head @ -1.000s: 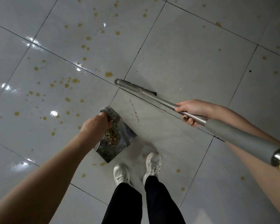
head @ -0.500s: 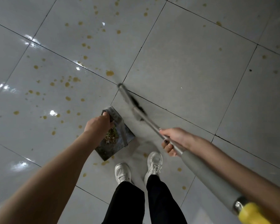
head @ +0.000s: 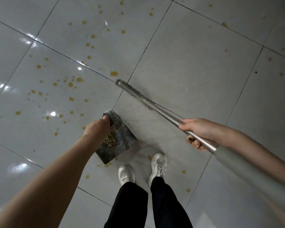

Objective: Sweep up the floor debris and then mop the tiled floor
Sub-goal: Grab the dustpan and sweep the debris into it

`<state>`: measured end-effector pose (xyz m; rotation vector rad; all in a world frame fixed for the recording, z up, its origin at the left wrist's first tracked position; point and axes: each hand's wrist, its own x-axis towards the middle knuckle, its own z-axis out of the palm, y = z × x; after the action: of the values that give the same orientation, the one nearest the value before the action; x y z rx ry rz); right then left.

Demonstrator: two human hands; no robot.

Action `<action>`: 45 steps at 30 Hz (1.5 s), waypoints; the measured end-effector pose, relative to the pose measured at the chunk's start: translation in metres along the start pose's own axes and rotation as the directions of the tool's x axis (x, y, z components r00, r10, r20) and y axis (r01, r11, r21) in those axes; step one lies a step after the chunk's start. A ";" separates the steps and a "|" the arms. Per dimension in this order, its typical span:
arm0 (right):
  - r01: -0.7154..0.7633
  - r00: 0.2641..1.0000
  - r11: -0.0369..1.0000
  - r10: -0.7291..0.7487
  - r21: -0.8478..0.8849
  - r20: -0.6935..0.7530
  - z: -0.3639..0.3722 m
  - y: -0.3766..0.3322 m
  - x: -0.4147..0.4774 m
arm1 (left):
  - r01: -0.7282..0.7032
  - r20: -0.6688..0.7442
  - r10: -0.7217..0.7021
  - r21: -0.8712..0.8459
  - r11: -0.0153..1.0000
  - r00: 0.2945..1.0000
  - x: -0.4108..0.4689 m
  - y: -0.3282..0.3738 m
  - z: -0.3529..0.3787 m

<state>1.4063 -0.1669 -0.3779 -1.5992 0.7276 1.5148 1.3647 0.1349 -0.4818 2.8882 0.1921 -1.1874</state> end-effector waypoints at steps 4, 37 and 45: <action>-0.123 0.990 0.991 0.118 0.059 0.076 0.038 0.007 0.024 | -0.011 0.022 0.011 -0.014 1.000 1.000 -0.005 -0.003 0.000; -0.105 0.985 0.994 0.108 -0.031 0.137 0.051 0.005 0.006 | 0.009 -0.022 -0.013 -0.145 0.989 1.000 -0.027 -0.046 0.032; -0.275 0.888 0.944 0.176 0.184 0.425 0.070 0.003 0.021 | 0.000 -0.025 -0.003 -0.137 0.991 1.000 -0.026 -0.046 0.033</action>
<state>1.3697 -0.1066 -0.3962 -1.0006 0.8427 1.7782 1.3178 0.1761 -0.4850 2.7858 0.2650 -1.0920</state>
